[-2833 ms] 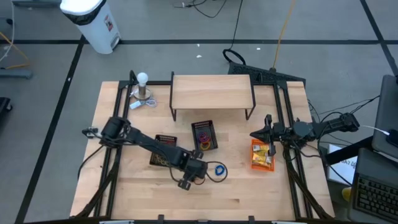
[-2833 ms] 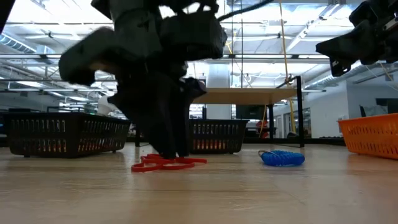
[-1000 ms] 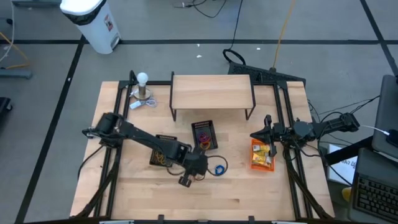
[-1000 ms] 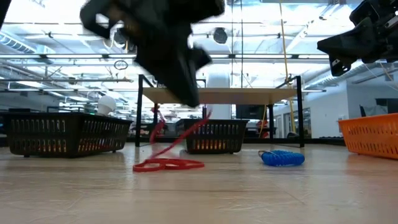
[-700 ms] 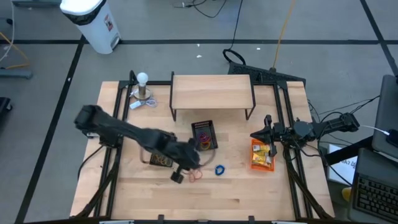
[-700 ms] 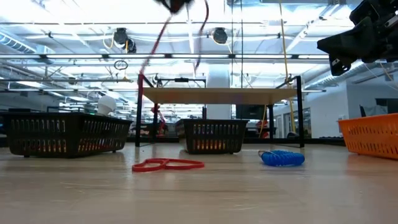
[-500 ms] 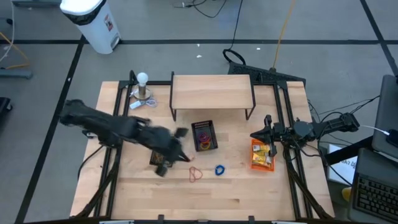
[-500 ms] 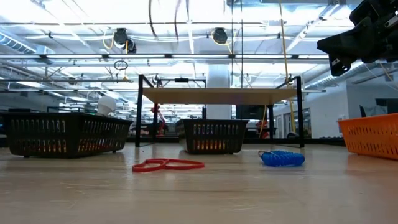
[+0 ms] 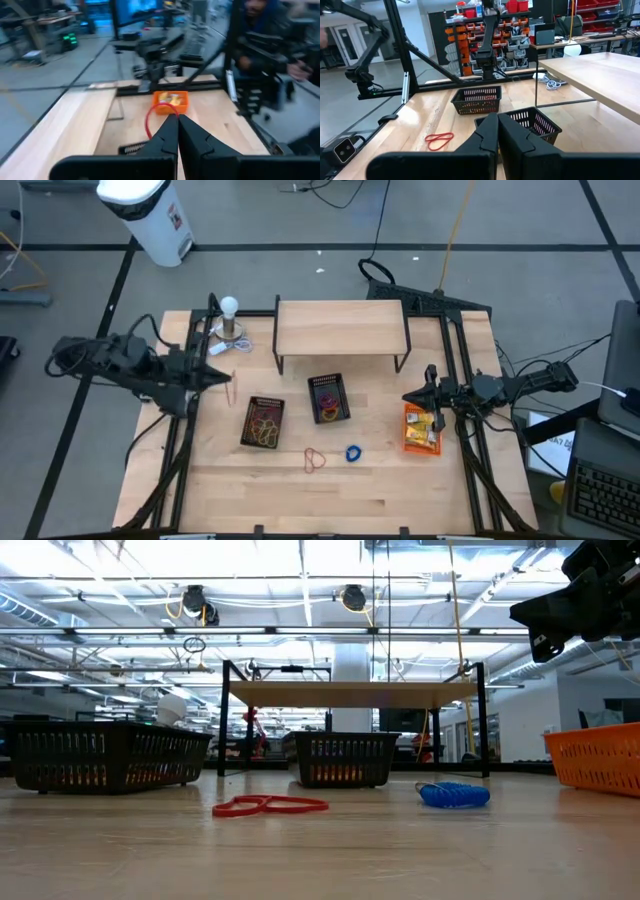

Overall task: Pick & Place Office Desk Supplies
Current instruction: Put the red rubber band into the left black bin

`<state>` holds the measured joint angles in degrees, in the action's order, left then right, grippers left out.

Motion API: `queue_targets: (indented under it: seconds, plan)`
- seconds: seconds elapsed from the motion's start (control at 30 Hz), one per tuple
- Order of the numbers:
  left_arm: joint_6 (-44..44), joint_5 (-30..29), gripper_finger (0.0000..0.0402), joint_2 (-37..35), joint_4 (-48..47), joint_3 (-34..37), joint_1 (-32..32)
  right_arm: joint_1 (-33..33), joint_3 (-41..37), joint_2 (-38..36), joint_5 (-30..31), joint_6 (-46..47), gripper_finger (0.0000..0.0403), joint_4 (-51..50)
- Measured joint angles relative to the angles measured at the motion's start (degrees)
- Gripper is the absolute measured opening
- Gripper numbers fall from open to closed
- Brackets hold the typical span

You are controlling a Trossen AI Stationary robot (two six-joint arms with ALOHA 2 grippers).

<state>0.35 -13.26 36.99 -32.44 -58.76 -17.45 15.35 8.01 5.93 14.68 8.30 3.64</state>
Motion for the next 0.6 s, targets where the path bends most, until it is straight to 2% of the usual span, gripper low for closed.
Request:
queue_targets:
  seconds: [0.13, 0.27, 0.37, 0.53, 0.6]
  plan:
    - [-3.9, -4.6, 0.0000, -11.5, 1.2, 10.3, 0.0, 0.0, 0.0, 0.0, 0.0, 0.0, 0.0000, 0.0]
    - [-5.3, -5.4, 0.0000, -21.7, 4.6, 19.1, 0.0, 0.0, 0.0, 0.0, 0.0, 0.0, 0.0000, 0.8]
    - [-5.6, -5.5, 0.0000, -27.4, 7.5, 25.4, 0.0, 0.0, 0.0, 0.0, 0.0, 0.4, 0.0000, 1.7]
    - [-4.4, -10.3, 0.0000, -35.8, 7.4, 33.7, 0.0, 0.0, 0.0, 0.0, 0.1, 0.1, 0.0000, 2.1]
    - [-5.0, -11.3, 0.0000, -36.5, 9.3, 35.7, 0.0, 0.0, 0.0, 0.0, 0.1, 0.1, 0.0000, 2.1]
